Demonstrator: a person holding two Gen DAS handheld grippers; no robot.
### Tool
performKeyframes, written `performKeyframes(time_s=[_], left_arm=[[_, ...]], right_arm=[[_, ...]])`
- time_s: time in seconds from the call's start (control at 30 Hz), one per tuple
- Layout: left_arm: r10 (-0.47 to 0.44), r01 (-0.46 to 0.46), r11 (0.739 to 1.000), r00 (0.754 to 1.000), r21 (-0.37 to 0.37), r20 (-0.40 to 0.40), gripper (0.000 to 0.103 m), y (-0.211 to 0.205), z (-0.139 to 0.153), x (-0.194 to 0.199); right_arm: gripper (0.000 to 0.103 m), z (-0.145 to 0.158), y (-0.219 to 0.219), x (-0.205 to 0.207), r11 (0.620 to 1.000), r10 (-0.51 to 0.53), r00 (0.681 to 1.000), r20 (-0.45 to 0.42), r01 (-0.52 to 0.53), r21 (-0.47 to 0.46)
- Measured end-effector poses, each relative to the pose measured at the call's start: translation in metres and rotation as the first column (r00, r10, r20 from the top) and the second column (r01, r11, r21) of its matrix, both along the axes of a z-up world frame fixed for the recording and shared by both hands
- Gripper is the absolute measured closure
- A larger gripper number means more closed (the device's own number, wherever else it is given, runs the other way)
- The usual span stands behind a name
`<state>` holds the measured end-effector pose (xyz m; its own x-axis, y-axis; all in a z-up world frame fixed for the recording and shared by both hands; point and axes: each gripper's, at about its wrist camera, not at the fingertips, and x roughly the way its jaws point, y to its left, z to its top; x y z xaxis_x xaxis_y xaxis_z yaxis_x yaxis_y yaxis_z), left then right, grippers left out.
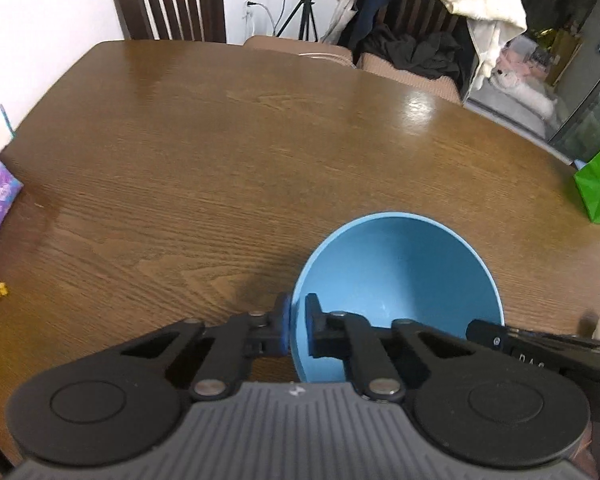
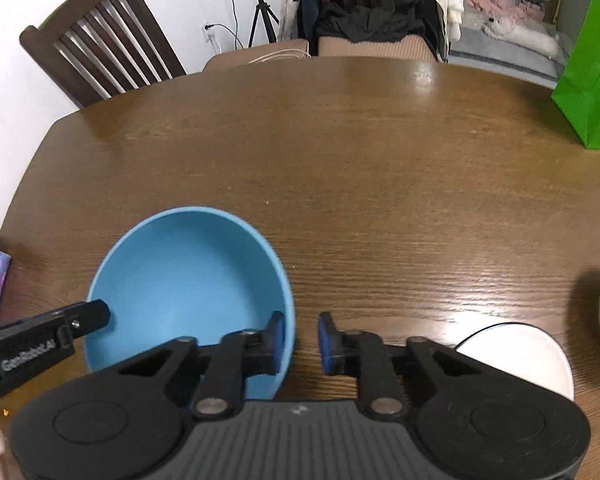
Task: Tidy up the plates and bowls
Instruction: 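Close the left gripper on the blue bowl rim while the right gripper grips it too, then lift the held blue bowl with both grippers toward the plate stack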
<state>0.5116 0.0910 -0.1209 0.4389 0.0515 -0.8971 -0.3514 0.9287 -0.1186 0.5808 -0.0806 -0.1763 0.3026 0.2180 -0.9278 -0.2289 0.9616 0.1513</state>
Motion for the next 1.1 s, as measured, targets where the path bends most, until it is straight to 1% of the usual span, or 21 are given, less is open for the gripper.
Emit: performKeyframes(time_s=[0.03,0.23,0.53,0.77,1.1], left_arm=[[0.000,0.000,1.000,1.000,-0.004,0.002,0.097,0.001,0.000,0.000],[-0.010,0.010,1.000,1.000,0.019,0.003,0.098,-0.002,0.002,-0.005],[-0.025,0.024,0.999,0.999,0.028,0.035,0.098,-0.002,0.025,-0.023],[-0.038,0.036,0.999,0.997,0.039,0.062,0.098,-0.001,0.047,-0.046],[-0.051,0.048,0.998,0.994,0.034,0.100,0.098,0.001,0.070,-0.086]], right_arm=[[0.098,0.000,0.001,-0.001,1.000,-0.001,1.000,0.001,0.001,-0.003],[0.098,0.005,0.000,-0.005,1.000,-0.001,1.000,0.021,0.001,0.000],[0.098,0.026,-0.004,-0.020,1.000,0.010,0.999,0.045,-0.010,0.013],[0.098,0.048,-0.002,-0.042,1.000,0.012,0.997,0.074,-0.013,0.020],[0.098,0.074,-0.001,-0.078,1.000,0.011,0.994,0.112,-0.014,0.026]])
